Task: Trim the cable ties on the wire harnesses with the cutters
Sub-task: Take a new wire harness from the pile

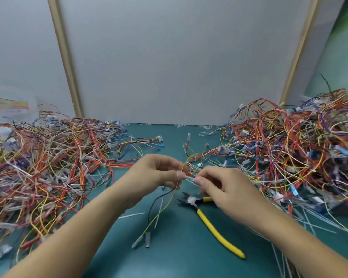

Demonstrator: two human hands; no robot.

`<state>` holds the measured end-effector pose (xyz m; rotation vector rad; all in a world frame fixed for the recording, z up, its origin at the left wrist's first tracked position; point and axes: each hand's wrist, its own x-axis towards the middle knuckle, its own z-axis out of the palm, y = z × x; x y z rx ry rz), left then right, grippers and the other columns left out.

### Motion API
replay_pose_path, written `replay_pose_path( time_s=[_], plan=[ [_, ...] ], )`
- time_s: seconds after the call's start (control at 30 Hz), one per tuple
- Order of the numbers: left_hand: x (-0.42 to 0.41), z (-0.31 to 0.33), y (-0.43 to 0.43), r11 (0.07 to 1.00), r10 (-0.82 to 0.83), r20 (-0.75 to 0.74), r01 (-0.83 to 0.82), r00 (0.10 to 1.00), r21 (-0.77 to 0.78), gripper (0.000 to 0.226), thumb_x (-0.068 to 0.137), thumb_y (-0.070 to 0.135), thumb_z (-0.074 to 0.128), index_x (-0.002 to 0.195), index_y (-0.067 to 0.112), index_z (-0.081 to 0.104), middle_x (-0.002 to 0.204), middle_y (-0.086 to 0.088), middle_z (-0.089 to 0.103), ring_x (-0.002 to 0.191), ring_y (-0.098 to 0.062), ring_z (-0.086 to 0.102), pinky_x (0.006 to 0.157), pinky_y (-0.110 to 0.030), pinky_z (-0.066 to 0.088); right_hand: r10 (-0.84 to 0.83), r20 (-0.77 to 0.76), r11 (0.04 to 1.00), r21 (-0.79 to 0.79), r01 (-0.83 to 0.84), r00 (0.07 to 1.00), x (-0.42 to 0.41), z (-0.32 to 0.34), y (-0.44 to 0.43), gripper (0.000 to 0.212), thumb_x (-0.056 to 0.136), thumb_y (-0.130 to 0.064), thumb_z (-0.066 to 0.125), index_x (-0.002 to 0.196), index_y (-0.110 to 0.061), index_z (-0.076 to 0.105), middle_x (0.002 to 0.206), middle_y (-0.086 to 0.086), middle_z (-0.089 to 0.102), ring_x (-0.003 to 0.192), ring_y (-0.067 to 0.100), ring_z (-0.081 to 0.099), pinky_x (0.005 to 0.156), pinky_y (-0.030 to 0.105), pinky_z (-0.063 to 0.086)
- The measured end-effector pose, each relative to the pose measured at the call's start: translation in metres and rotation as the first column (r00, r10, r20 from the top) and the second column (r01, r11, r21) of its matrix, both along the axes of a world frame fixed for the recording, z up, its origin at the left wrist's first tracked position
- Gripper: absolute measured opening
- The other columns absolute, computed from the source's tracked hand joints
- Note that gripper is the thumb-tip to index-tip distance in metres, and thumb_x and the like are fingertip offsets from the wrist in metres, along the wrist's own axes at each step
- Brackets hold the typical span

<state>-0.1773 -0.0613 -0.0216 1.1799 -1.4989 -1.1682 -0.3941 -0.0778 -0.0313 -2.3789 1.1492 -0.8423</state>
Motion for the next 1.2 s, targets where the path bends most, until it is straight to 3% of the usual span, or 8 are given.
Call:
replay_pose_path(
  time_s=[0.13,0.23,0.4,0.5,0.67,0.87,1.07,1.2],
  plan=[
    [0.001,-0.011,-0.004,0.997,0.070,-0.213,-0.074,0.974,-0.008,0.013,0.079,0.006,0.073,0.092,0.007,0.077,0.088,-0.016,0.073,0.073,-0.021,0.067,0.077,-0.027,0.059,-0.136,-0.264,0.986,-0.132,0.104,0.955,-0.013,0.009,-0.006,0.034,0.099,-0.053,0.037,0.102,-0.034,0.064,0.096,-0.012,0.070,0.102,0.012,0.062,0.091,0.040,0.049],
    [0.000,-0.019,-0.004,0.996,0.087,-0.310,-0.090,0.947,0.003,0.013,0.082,-0.002,0.070,0.090,0.006,0.077,0.081,-0.013,0.071,0.070,-0.019,0.067,0.071,-0.024,0.058,-0.165,-0.463,0.983,-0.153,0.105,0.871,-0.015,0.008,-0.008,0.046,0.097,-0.061,0.033,0.117,-0.033,0.063,0.132,-0.016,0.060,0.137,0.010,0.041,0.115,0.036,0.028],
    [0.002,-0.024,-0.001,0.994,0.093,-0.317,-0.104,0.944,-0.016,0.014,0.084,-0.005,0.068,0.090,0.005,0.076,0.079,-0.014,0.068,0.070,-0.018,0.066,0.068,-0.022,0.056,-0.148,-0.612,0.989,-0.104,0.107,0.776,-0.019,-0.003,0.019,0.111,0.061,-0.103,0.013,0.146,-0.037,0.040,0.144,-0.024,0.041,0.133,0.005,0.033,0.112,0.032,0.020],
    [0.001,-0.024,-0.001,0.994,0.097,-0.327,-0.110,0.940,-0.020,0.015,0.084,-0.004,0.068,0.089,0.007,0.077,0.079,-0.014,0.068,0.070,-0.018,0.066,0.068,-0.023,0.056,-0.177,-0.641,0.984,-0.104,0.144,0.747,-0.022,-0.004,0.028,0.126,0.049,-0.107,0.021,0.155,-0.039,0.020,0.149,-0.020,0.030,0.138,0.008,0.023,0.115,0.032,0.014],
    [-0.001,-0.017,-0.004,0.990,0.116,-0.335,-0.137,0.935,-0.038,0.014,0.083,-0.001,0.070,0.086,0.009,0.078,0.081,-0.016,0.070,0.072,-0.019,0.066,0.069,-0.023,0.057,-0.225,-0.557,0.967,-0.229,0.112,0.800,-0.017,-0.001,0.039,0.098,0.057,-0.099,0.035,0.139,-0.044,0.041,0.130,-0.019,0.037,0.124,0.012,0.036,0.104,0.033,0.028],
    [-0.013,-0.002,-0.011,0.987,0.121,-0.288,-0.147,0.950,-0.070,0.011,0.084,-0.001,0.071,0.087,0.009,0.077,0.077,-0.008,0.073,0.071,-0.015,0.069,0.067,-0.022,0.057,-0.189,-0.698,0.982,-0.124,0.143,0.691,-0.015,0.000,0.031,0.095,0.066,-0.095,0.023,0.135,-0.033,0.048,0.126,-0.010,0.042,0.118,0.018,0.034,0.104,0.040,0.027],
    [-0.010,0.004,-0.023,0.980,0.142,-0.290,-0.175,0.946,-0.092,0.012,0.085,-0.002,0.070,0.089,0.008,0.077,0.076,-0.008,0.072,0.071,-0.015,0.069,0.066,-0.021,0.056,-0.173,-0.744,0.979,-0.199,0.034,0.645,-0.012,0.002,0.034,0.066,0.090,-0.074,0.026,0.124,-0.025,0.053,0.123,-0.004,0.049,0.115,0.021,0.036,0.104,0.040,0.027],
    [-0.002,-0.003,-0.028,0.972,0.182,-0.363,-0.222,0.914,-0.072,0.013,0.086,-0.001,0.069,0.089,0.007,0.078,0.083,-0.010,0.072,0.074,-0.018,0.070,0.068,-0.022,0.056,-0.058,-0.562,0.996,0.028,0.089,0.825,-0.024,0.013,0.039,0.051,0.087,-0.076,0.031,0.115,-0.038,0.052,0.108,-0.019,0.055,0.106,0.008,0.043,0.099,0.031,0.033]
  ],
)
